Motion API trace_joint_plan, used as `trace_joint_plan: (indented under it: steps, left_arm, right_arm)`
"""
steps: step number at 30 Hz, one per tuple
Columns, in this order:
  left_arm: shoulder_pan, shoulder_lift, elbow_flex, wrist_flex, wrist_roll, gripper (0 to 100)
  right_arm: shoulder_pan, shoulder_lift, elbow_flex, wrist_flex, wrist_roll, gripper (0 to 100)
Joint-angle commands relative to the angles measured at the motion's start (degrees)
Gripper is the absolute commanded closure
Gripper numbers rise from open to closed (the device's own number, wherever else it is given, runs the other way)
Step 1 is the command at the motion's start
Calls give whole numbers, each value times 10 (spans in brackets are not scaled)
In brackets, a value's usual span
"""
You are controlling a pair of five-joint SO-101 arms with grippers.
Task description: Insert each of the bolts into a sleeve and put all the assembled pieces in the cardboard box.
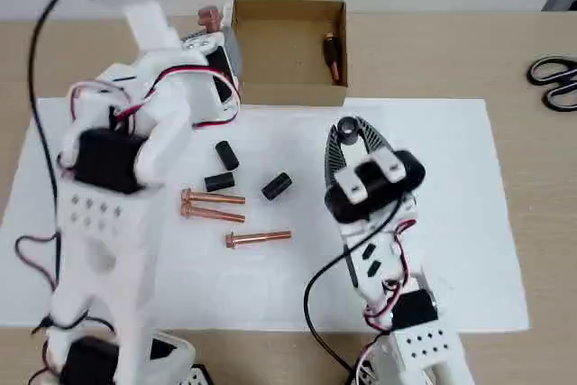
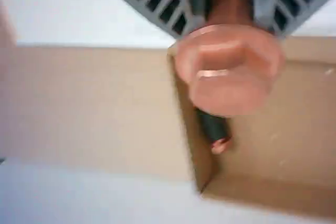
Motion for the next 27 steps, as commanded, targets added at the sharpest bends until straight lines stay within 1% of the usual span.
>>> trace_joint_plan:
  steps: [1, 2, 4, 7, 10, 12, 14, 16, 18, 20, 22, 23, 27]
  left_arm:
    - [41, -73, 1, -13, 46, 994]
    - [57, -91, 10, -9, 51, 994]
    - [84, -120, 39, -3, 33, 994]
    - [107, -163, 107, -8, -47, 994]
    - [108, -211, 180, -60, -116, 994]
    - [111, -254, 242, -115, -135, 994]
    - [111, -299, 328, -200, -131, 994]
    - [112, -349, 426, -317, -123, 994]
    - [117, -394, 522, -447, -99, 994]
    - [142, -425, 606, -542, -73, 994]
    - [165, -434, 662, -585, -57, 994]
    - [174, -435, 675, -593, -55, 994]
    - [180, -435, 678, -593, -20, 994]
  right_arm:
    - [-25, -63, 28, -19, 1, 994]
    - [-40, -78, 41, -19, 1, 994]
    - [-74, -108, 66, -19, 2, 994]
    - [-100, -138, 89, -17, 3, 994]
    - [-101, -153, 90, -1, 3, 994]
    - [-101, -153, 90, 2, 3, 994]
    - [-102, -153, 87, -1, 2, 994]
    - [-102, -153, 83, 2, 1, 994]
    - [-102, -152, 85, 3, 1, 994]
    - [-102, -149, 86, 4, 1, 994]
    - [-102, -152, 87, 18, 1, 994]
    - [-102, -153, 88, 26, 1, 994]
    - [-102, -153, 88, 62, 0, 994]
